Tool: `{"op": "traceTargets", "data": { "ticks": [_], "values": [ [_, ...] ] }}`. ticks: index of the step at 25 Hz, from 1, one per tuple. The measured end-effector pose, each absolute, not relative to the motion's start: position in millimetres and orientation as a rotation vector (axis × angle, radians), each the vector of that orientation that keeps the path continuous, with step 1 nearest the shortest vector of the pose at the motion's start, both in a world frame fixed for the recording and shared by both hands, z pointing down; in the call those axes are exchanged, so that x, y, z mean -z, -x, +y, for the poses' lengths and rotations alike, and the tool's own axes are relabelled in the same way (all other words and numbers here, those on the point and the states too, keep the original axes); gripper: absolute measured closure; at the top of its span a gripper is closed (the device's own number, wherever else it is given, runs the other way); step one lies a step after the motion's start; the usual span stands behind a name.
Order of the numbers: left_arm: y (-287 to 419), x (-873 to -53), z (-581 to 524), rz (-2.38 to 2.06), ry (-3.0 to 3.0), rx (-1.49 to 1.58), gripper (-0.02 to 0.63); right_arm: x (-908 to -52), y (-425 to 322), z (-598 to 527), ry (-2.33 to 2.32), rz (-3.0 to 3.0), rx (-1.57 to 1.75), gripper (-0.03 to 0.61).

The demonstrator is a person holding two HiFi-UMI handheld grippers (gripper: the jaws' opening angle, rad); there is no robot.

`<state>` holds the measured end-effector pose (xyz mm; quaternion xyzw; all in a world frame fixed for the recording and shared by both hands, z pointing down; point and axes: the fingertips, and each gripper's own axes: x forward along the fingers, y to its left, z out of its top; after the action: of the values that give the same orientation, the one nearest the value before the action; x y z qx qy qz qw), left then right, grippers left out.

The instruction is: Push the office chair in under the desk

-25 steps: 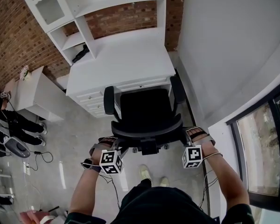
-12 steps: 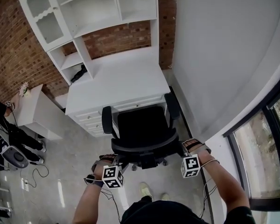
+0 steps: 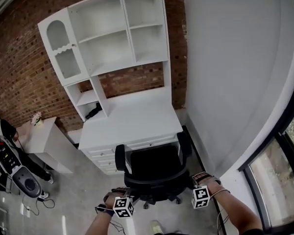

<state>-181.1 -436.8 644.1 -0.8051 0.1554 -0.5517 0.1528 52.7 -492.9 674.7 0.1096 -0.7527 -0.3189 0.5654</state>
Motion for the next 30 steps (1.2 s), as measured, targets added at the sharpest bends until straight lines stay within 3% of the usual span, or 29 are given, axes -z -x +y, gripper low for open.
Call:
{"op": "traceTargets", "data": {
  "ticks": [3, 6, 9, 18, 30],
  "values": [
    [180.8, -645.2, -433.2, 0.447, 2.31, 1.593, 0.485, -670.4, -54.0, -491.6, -0.302, -1.79, 0.71, 0.417],
    [180.9, -629.0, -437.8, 0.528, 2.328, 1.533, 0.398, -657.3, -59.3, -490.4, -0.34, -1.81, 0.665, 0.387],
    [183.9, -603.0, -443.1, 0.592, 2.329, 1.495, 0.383, -640.3, -65.8, -488.8, -0.377, -1.814, 0.657, 0.38],
    [167.6, -554.4, -402.2, 0.811, 2.582, 1.25, 0.386, -575.3, -81.0, -474.8, -0.702, -2.011, 0.452, 0.403],
    [136.5, -525.2, -387.5, 1.207, 2.905, 0.78, 0.466, -537.3, -69.9, -439.2, -0.895, -2.24, 0.254, 0.5]
  ]
}}
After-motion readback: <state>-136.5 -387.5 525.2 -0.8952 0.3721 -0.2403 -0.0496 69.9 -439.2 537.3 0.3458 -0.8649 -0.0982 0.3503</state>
